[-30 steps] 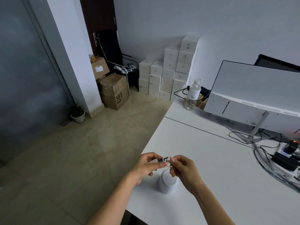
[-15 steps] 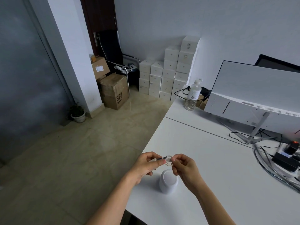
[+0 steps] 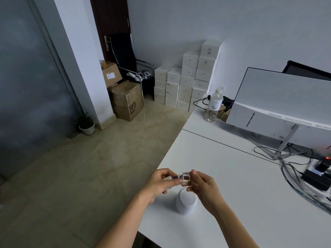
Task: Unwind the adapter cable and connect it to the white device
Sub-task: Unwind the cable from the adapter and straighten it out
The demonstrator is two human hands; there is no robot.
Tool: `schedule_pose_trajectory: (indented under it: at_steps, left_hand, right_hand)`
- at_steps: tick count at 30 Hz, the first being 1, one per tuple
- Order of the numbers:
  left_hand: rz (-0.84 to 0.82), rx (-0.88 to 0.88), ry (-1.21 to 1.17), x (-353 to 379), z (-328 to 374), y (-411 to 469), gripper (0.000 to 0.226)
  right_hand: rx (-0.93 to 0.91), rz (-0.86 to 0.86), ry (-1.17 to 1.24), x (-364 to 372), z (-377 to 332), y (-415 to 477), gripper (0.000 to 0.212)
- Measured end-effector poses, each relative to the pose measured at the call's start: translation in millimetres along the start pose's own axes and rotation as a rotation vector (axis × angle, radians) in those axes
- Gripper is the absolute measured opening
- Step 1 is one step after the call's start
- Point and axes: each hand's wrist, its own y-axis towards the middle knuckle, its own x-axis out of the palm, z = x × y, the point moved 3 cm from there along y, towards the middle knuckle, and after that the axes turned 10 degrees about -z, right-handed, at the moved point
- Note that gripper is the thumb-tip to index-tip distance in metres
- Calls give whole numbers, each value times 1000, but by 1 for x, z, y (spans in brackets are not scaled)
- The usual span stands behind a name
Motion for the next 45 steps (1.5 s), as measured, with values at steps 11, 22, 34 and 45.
schedule_pose_trajectory:
  at_steps: [11, 22, 34, 45]
  left_hand:
    - [-66, -38, 102, 1, 2, 0, 14]
    - [-53, -50, -87, -10, -3, -3, 17]
    - [105, 55, -375, -30, -12, 2, 32]
    - [125, 36, -433, -35, -29, 0, 26]
  right_hand:
    - [30, 110, 173, -4, -5, 6, 9]
    - [-47, 203, 251, -18, -3, 2, 14]
    - [0, 217, 244, -35, 4, -10, 17]
    - [-1, 281, 309, -51, 22, -25, 20]
